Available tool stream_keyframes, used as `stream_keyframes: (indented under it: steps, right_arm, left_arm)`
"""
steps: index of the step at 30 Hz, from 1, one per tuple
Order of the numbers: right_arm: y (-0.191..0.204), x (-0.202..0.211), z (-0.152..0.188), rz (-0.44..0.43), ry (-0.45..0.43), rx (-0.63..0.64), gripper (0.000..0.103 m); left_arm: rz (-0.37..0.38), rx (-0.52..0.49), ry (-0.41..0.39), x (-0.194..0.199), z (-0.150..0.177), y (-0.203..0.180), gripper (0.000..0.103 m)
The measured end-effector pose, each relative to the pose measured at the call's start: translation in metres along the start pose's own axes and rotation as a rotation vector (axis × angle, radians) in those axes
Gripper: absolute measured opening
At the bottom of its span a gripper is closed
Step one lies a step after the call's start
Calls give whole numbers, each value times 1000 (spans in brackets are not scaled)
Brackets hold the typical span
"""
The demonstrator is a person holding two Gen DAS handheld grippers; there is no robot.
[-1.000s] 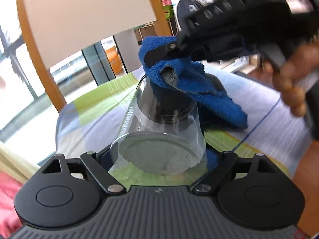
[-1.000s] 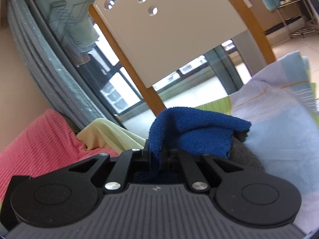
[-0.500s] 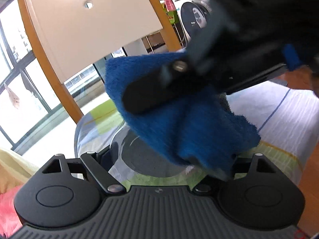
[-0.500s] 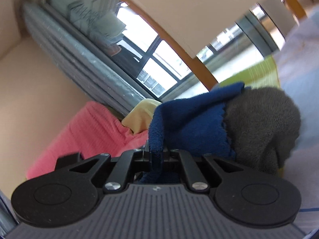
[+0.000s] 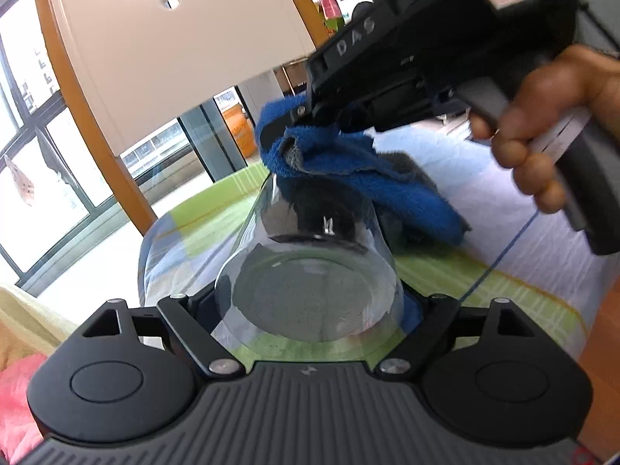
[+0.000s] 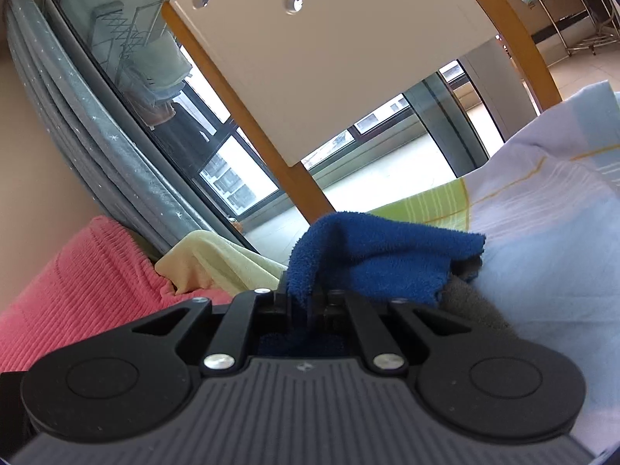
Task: Clean container
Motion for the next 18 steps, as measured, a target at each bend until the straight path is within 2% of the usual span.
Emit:
stream_keyframes:
  steps: [2,3,7,8,9,13,14,18]
  right_arm:
    - [1,-2,1,2,-2,-10,2]
    - [-1,0,3,3,-4,-13,2]
    - [-3,1,6,-2,-13,-39,2]
    - [-3,0,7,-2,-17,-51,2]
    - [-5,3,8,1,-20,-57,2]
    - [-8,9,7,17,-20,-69,2]
    - [-8,12,6,19,-16,-79,2]
    - [3,27,7,29,16,-62,7]
  left_arm:
    - [17,46,12,-2,-12,8,85]
    - [33,82,13,19,-16,8,85]
    - [166,369,25,22,-16,48,85]
    - [191,422,34,18,-15,56,86]
    - [197,433,38,21,-14,54,87]
    - [147,300,22,55,-22,17,86]
    - [128,253,25,66,-15,9,86]
    - [85,118,38,73,-8,-12,86]
Point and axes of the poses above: each gripper's, at about its wrist camera, not at the fingertips, and x roughly against the way its jaws point, y to its left, z to its underside, the point moved 1 cm from there along -x, roughly the way its jaws point, and after that the axes turned 6 degrees about -y, right-handed, at the moved point
